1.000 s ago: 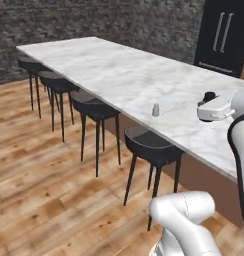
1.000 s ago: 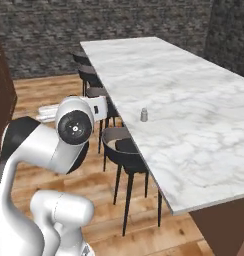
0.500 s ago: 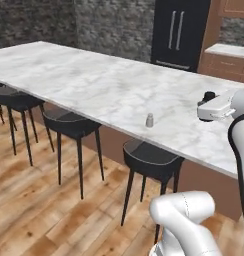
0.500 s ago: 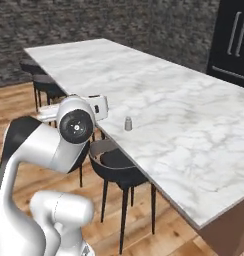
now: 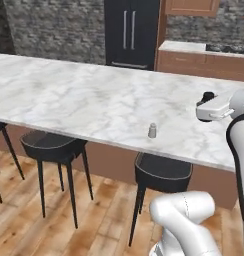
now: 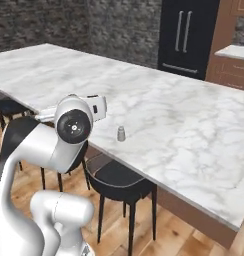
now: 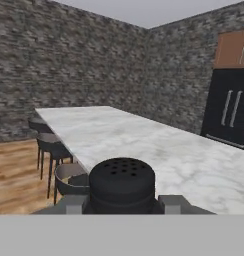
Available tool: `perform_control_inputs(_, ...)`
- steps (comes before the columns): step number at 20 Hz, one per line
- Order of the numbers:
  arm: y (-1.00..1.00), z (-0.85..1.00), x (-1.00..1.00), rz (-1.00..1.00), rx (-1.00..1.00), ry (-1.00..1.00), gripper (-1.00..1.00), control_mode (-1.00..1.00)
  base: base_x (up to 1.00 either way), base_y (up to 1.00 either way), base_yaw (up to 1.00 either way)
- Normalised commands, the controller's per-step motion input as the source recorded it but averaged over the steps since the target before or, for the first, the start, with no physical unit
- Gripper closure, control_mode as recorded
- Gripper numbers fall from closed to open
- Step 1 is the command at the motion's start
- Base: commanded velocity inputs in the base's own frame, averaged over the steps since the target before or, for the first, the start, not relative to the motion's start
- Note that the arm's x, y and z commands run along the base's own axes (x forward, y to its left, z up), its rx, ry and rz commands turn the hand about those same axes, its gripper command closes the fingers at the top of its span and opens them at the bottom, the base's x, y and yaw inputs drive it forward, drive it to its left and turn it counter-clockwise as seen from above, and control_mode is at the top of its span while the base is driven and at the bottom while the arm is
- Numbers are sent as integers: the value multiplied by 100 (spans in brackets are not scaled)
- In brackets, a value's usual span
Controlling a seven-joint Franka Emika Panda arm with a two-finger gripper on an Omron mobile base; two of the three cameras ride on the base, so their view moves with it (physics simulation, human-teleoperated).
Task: The dining table condiment station is running low on shaker. Refill the condiment station by opening the cabinet and taking the shaker from the cabinet and placing it on the dining table.
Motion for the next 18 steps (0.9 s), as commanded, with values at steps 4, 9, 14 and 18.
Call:
perform_control_inputs(4,0,0,0,0,0,0,100,100,59,43,-49)
perform_control_inputs(9,0,0,0,0,0,0,100,100,57,36,-48)
perform_control_inputs(14,0,0,0,0,0,0,100,100,62,27,-44)
perform_control_inputs(18,0,0,0,0,0,0,100,100,50,15,-33)
